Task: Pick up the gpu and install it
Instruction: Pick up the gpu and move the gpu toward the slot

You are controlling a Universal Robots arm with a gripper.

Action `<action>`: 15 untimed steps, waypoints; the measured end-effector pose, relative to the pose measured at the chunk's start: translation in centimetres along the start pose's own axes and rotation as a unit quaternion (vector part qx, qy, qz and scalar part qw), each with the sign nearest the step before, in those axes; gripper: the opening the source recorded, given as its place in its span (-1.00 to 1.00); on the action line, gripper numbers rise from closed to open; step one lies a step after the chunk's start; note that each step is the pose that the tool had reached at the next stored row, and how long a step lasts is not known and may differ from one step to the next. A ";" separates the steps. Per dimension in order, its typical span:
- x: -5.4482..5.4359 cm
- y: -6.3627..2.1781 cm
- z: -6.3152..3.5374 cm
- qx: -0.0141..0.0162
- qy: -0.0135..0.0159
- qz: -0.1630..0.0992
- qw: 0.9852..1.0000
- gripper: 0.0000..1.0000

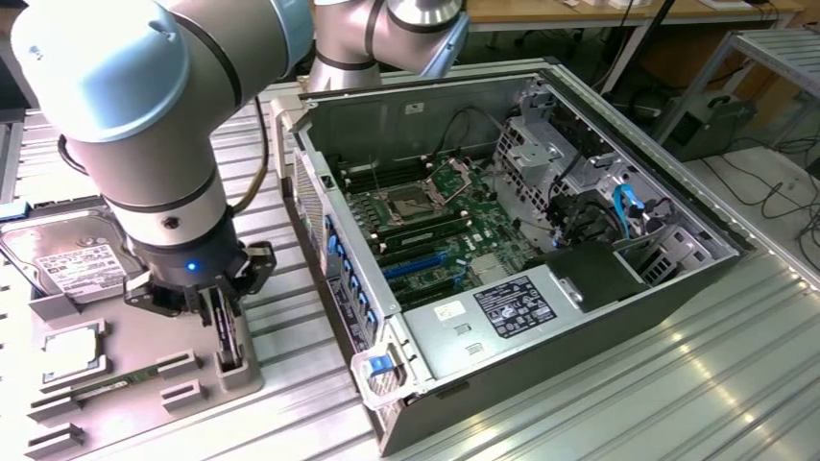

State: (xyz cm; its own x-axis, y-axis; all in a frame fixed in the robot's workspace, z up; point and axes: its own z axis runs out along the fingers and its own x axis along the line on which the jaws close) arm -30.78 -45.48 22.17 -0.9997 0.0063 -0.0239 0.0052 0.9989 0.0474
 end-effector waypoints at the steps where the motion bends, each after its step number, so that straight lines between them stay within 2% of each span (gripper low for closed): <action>1: 0.0 -0.06 0.02 0.000 0.000 0.000 1.000 -0.13; 2: 0.0 -0.10 0.04 0.000 0.000 0.000 1.000 -0.27; 11: 0.0 -0.15 0.09 0.000 0.000 0.000 1.000 -0.31; 12: 0.0 -0.15 0.09 0.000 0.000 0.000 1.000 -0.44; 15: 0.0 -0.15 0.09 0.000 0.000 0.000 1.000 -0.44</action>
State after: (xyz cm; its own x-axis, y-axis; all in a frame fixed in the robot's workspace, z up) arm -30.78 -45.63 22.07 -0.9997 0.0064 -0.0238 0.0053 0.9989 0.0473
